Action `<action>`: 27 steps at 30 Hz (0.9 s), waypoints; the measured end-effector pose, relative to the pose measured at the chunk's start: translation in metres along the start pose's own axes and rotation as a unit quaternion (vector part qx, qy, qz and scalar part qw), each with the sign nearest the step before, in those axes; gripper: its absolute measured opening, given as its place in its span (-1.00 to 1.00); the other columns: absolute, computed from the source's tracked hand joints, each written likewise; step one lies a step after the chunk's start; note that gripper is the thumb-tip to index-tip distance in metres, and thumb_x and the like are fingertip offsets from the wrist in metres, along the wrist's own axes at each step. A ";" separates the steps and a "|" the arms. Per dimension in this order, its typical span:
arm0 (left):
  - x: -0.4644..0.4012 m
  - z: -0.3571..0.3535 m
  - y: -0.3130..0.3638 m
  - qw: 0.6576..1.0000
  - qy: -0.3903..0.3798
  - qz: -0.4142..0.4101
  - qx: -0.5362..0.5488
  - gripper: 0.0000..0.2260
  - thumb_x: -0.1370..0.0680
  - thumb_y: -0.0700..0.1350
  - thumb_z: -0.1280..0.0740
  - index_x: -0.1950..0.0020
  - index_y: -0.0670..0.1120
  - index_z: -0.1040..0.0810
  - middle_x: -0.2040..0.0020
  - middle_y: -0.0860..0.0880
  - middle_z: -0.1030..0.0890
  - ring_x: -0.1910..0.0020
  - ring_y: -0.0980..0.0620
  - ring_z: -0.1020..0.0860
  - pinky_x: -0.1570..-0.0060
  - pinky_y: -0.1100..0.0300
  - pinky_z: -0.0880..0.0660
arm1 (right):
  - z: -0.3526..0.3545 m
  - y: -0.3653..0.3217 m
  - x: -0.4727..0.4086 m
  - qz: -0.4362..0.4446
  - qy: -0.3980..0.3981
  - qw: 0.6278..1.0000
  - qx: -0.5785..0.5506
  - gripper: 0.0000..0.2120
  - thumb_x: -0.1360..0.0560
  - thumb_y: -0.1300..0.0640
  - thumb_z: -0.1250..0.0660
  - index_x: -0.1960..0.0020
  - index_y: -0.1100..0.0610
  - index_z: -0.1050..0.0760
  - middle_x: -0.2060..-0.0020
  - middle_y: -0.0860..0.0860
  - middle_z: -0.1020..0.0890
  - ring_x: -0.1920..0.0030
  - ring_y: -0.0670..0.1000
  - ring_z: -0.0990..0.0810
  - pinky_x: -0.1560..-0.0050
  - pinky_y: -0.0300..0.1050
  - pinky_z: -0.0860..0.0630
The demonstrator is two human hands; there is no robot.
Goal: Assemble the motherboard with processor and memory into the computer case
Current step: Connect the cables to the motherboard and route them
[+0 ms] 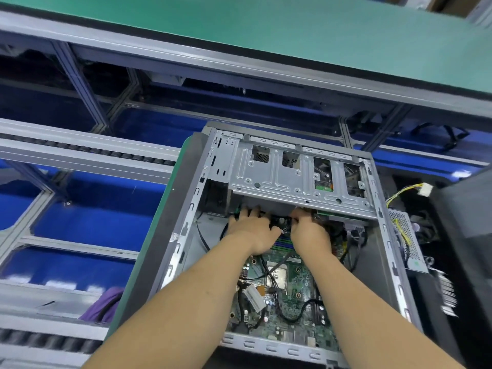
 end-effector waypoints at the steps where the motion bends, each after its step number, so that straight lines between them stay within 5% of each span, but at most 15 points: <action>1: 0.001 -0.001 -0.001 1.000 -0.002 0.001 -0.001 -0.42 -0.58 0.22 0.02 -0.60 0.11 -0.09 -0.63 -0.03 0.02 -0.59 -0.17 0.12 -0.46 -0.26 0.00 | 0.000 -0.003 0.003 0.007 -0.009 1.000 0.022 -0.61 -0.65 0.19 -0.12 -0.47 0.02 -0.30 0.09 0.18 -0.63 0.06 0.19 -0.61 -0.05 0.04 -0.51; 3: 0.003 0.003 -0.001 1.000 0.004 0.001 -0.007 -0.43 -0.58 0.22 0.01 -0.59 0.11 -0.13 -0.63 -0.03 0.00 -0.58 -0.17 0.08 -0.45 -0.25 -0.04 | 0.002 -0.011 0.013 0.031 -0.022 0.996 0.076 -0.52 -0.61 0.24 -0.15 -0.51 0.06 -0.25 -0.18 0.19 -0.60 -0.22 0.21 -0.56 -0.38 0.24 -0.31; 6: 0.011 0.015 0.006 0.999 0.021 -0.018 -0.043 -0.48 -0.62 0.17 -0.03 -0.58 0.06 -0.20 -0.62 -0.06 -0.04 -0.58 -0.16 0.05 -0.46 -0.23 -0.05 | 0.003 -0.012 0.032 0.071 -0.077 0.992 0.070 -0.45 -0.69 0.05 -0.12 -0.62 0.13 -0.06 -0.56 0.15 -0.24 -0.55 0.21 -0.18 -0.50 0.28 -0.12; 8: 0.022 0.023 0.019 0.995 0.019 -0.046 -0.089 -0.52 -0.64 0.16 -0.04 -0.52 0.00 -0.29 -0.59 -0.11 -0.15 -0.56 -0.17 -0.05 -0.45 -0.23 -0.10 | 0.009 -0.012 0.046 0.119 -0.100 0.987 0.031 -0.36 -0.69 -0.03 -0.15 -0.65 0.17 0.02 -0.61 0.12 -0.14 -0.60 0.18 -0.07 -0.56 0.23 -0.11; 10: 0.037 0.029 0.033 0.991 -0.002 -0.072 -0.109 -0.55 -0.64 0.20 -0.06 -0.38 -0.03 -0.45 -0.41 -0.16 -0.40 -0.43 -0.20 -0.31 -0.32 -0.16 -0.31 | 0.018 -0.010 0.061 0.156 -0.094 0.983 -0.011 -0.45 -0.68 -0.01 -0.19 -0.59 0.18 -0.20 -0.53 0.16 -0.33 -0.54 0.18 -0.24 -0.50 0.15 -0.27; 13: 0.060 0.032 0.043 0.989 -0.015 -0.071 -0.132 -0.58 -0.57 0.28 -0.19 -0.08 -0.05 -0.54 -0.07 -0.09 -0.52 -0.11 -0.14 -0.52 -0.03 -0.01 -0.49 | 0.027 0.001 0.078 0.142 -0.086 0.984 -0.061 -0.73 -0.63 0.02 -0.25 -0.21 0.10 -0.61 -0.07 0.12 -0.68 -0.07 0.15 -0.64 -0.04 0.01 -0.57; 17: 0.084 0.022 0.039 0.987 0.023 -0.019 -0.155 -0.62 -0.56 0.17 -0.30 -0.23 -0.07 -0.47 -0.20 -0.09 -0.49 -0.18 -0.16 -0.51 0.02 0.01 -0.45 | 0.012 0.005 0.095 0.148 -0.155 0.976 0.044 -0.66 -0.62 -0.02 -0.27 -0.25 0.19 -0.57 -0.12 0.16 -0.64 -0.11 0.20 -0.62 -0.13 0.05 -0.59; 23: 0.088 0.002 0.017 0.993 -0.054 -0.029 -0.098 -0.90 -0.55 -0.20 -0.26 0.00 -0.09 -0.55 -0.01 -0.13 -0.59 0.02 -0.15 -0.56 0.11 0.06 -0.47 | 0.029 0.010 0.100 0.164 -0.089 0.982 0.018 -0.72 -0.64 0.04 -0.24 -0.19 0.19 -0.60 -0.10 0.13 -0.67 -0.06 0.16 -0.64 -0.10 0.06 -0.61; 27: 0.083 -0.003 0.009 0.999 -0.048 -0.013 -0.013 -0.90 -0.53 -0.02 -0.31 0.15 -0.01 -0.50 0.16 -0.05 -0.54 0.21 -0.04 -0.45 0.19 0.13 -0.41 | 0.024 0.019 0.104 0.163 -0.114 0.979 0.036 -0.76 -0.63 0.09 -0.24 -0.10 0.22 -0.61 -0.01 0.15 -0.68 0.10 0.13 -0.62 -0.02 0.01 -0.62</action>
Point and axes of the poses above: each hand's wrist, its own x-axis away from the middle knuckle, its own z-axis out of the back of the hand, y = z × x, the point moved 8 cm from there along -x, towards the middle knuckle
